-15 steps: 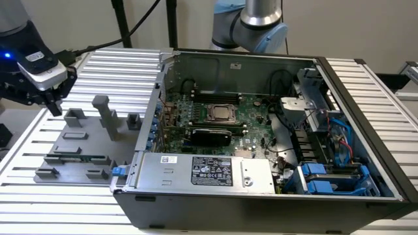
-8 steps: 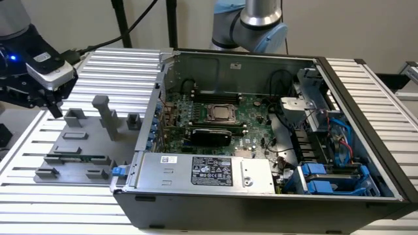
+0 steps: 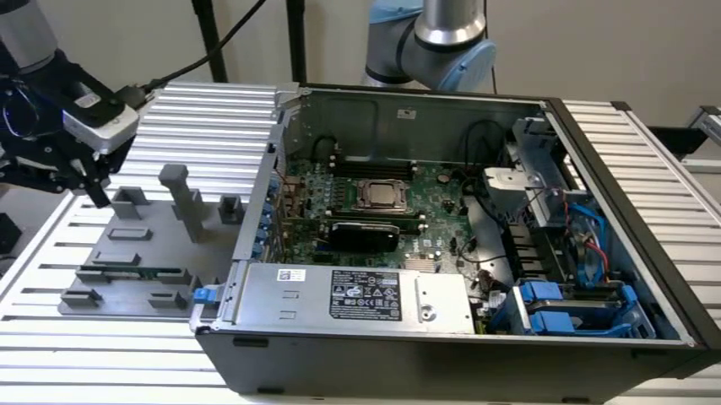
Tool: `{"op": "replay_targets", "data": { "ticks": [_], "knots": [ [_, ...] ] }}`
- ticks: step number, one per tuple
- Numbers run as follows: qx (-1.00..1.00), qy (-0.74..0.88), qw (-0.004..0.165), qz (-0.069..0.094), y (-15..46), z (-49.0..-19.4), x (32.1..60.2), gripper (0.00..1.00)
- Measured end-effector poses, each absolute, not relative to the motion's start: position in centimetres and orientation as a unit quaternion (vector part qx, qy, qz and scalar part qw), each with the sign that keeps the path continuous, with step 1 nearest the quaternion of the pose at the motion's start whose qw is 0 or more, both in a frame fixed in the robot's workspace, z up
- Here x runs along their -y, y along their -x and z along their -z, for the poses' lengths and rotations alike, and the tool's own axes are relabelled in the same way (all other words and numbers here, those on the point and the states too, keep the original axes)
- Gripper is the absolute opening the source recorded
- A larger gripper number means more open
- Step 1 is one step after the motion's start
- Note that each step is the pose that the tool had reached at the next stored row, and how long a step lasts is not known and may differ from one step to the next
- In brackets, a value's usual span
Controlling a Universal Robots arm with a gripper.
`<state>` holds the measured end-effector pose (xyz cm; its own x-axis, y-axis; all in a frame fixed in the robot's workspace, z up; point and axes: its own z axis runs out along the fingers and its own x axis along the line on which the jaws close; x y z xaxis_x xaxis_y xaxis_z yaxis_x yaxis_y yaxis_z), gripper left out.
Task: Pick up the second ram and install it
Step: 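Pick up the second ram and move it above second insertion slot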
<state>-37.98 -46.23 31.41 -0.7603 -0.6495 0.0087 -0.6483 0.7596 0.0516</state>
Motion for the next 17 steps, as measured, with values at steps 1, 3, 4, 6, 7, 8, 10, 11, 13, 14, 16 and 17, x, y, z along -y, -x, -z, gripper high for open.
{"op": "replay_targets", "data": {
  "ticks": [1, 3, 4, 6, 7, 8, 10, 11, 13, 14, 16, 17],
  "knots": [
    [0.935, -0.355, 0.013, 0.023, 38.0, -31.3, 46.2, 0.0],
    [0.928, -0.371, 0.014, 0.022, 38.0, -31.2, 46.2, 0.0],
    [0.925, -0.38, 0.014, 0.022, 38.0, -31.1, 46.2, 0.0],
    [0.918, -0.397, 0.014, 0.022, 38.0, -30.9, 46.2, 0.0],
    [0.914, -0.405, 0.014, 0.022, 38.0, -30.8, 46.2, 0.0],
    [0.91, -0.413, 0.015, 0.022, 38.0, -30.7, 46.2, 0.0],
    [0.903, -0.43, 0.015, 0.021, 38.0, -30.6, 46.2, 0.0],
    [0.899, -0.438, 0.015, 0.021, 38.0, -30.5, 46.2, 0.0],
    [0.89, -0.454, 0.016, 0.021, 38.0, -30.3, 46.2, 0.0],
    [0.886, -0.462, 0.016, 0.021, 38.0, -30.2, 46.2, 0.0],
    [0.878, -0.478, 0.016, 0.021, 38.0, -30.1, 46.2, 0.0],
    [0.873, -0.486, 0.016, 0.02, 38.0, -30.0, 46.2, 0.0]
  ]
}}
